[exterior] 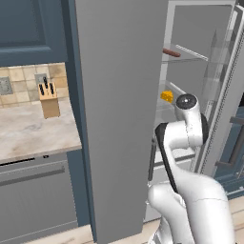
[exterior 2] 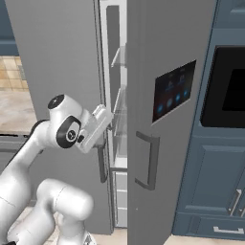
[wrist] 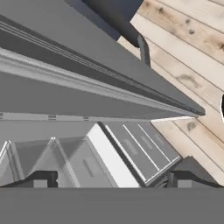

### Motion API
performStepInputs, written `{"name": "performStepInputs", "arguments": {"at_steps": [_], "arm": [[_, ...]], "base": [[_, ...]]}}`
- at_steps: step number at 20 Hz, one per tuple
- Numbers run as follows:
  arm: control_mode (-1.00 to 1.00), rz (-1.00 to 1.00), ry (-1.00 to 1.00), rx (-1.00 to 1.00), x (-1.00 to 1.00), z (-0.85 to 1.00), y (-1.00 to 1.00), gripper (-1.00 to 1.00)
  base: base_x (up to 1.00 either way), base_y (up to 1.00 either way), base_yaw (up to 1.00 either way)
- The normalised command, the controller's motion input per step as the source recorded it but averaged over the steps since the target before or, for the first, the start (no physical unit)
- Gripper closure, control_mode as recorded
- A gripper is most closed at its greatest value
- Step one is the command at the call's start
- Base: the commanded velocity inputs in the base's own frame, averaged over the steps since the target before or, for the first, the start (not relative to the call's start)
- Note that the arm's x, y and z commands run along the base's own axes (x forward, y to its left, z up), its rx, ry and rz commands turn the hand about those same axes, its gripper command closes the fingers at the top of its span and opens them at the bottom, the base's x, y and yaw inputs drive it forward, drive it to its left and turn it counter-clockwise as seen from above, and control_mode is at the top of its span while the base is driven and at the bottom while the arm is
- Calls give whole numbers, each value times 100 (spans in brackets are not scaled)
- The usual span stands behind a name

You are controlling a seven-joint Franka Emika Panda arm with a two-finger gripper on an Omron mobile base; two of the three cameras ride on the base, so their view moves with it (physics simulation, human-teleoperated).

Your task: Retrieve the sausage and cheese from the fridge and place them on the cutting board on the counter.

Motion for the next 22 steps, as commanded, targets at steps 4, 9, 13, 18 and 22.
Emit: {"name": "performStepInputs", "arguments": {"at_steps": [4, 9, 13, 18, 22], "arm": [[-100, -15, -1, 8, 20, 0, -48, -100], [-100, -12, -1, 9, 4, 0, -58, -100], [-100, -12, -13, 7, -20, 0, -58, -100], [-100, -15, -13, 7, -37, -4, -46, -100], [-100, -18, -15, 4, -34, 0, -50, -100]], "base": [[0, 0, 0], [0, 0, 0], [0, 0, 0], [0, 0, 0], [0, 0, 0]]}}
